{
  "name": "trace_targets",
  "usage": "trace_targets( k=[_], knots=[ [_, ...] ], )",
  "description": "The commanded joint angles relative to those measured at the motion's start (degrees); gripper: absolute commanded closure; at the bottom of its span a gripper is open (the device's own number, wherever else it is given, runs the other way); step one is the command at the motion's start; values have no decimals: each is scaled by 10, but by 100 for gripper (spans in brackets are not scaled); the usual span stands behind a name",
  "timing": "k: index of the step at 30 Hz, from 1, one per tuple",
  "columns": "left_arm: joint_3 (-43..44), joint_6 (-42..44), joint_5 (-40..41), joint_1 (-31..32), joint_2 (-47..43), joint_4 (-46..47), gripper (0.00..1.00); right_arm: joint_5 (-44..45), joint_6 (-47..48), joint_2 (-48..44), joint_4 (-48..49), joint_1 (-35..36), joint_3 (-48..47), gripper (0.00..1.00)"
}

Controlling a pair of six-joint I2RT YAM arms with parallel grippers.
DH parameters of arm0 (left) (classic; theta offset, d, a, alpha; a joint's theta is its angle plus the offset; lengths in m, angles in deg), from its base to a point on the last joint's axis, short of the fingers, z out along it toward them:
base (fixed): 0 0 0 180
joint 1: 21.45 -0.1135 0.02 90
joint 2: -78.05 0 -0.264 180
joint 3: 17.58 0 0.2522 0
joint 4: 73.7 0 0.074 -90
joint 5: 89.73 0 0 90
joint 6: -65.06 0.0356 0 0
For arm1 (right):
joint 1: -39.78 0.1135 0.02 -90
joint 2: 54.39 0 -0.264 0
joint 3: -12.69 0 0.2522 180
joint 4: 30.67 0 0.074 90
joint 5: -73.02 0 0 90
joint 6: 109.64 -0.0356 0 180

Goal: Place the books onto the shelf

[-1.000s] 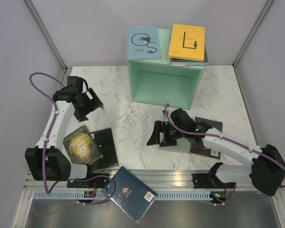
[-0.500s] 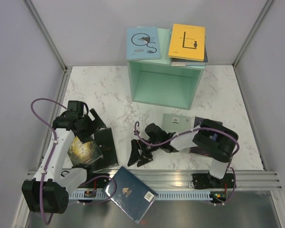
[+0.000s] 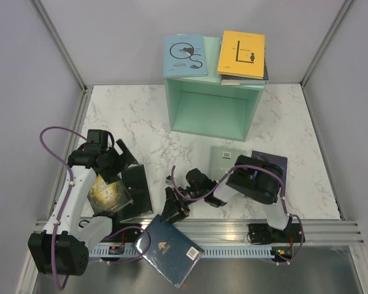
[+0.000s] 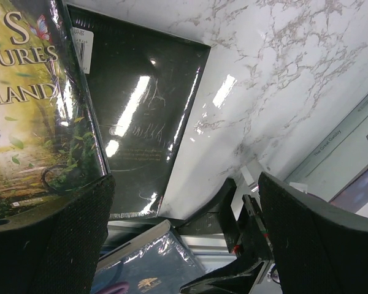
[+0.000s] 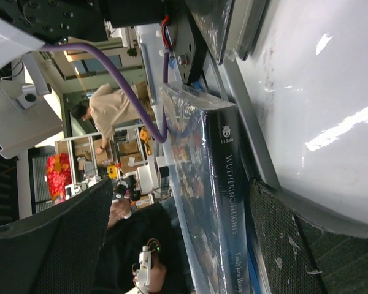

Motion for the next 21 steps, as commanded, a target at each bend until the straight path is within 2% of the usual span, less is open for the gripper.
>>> trace_targets(
  k=[1,8,12,13,15,16,21],
  knots=[
    [3,-3,-7,2,-6,13,0,-15,-8,14,37,15,-8,7],
    [-6,2,-9,2,-18,13,0,-11,2,24,24,29,-15,10],
    [-13,7,-10,2,-25,11,0,-5,-5,46,45,39,-17,22],
    [-14,8,-10,2,-27,11,0,-3,-8,54,60,40,-16,31],
    [-15,11,-11,2,-31,9,0,2,-24,62,82,43,-9,39],
    [-15,12,-10,2,-31,8,0,2,-36,74,99,43,-6,51],
    [-19,16,-12,2,-37,6,0,4,-130,116,265,42,19,88]
  ],
)
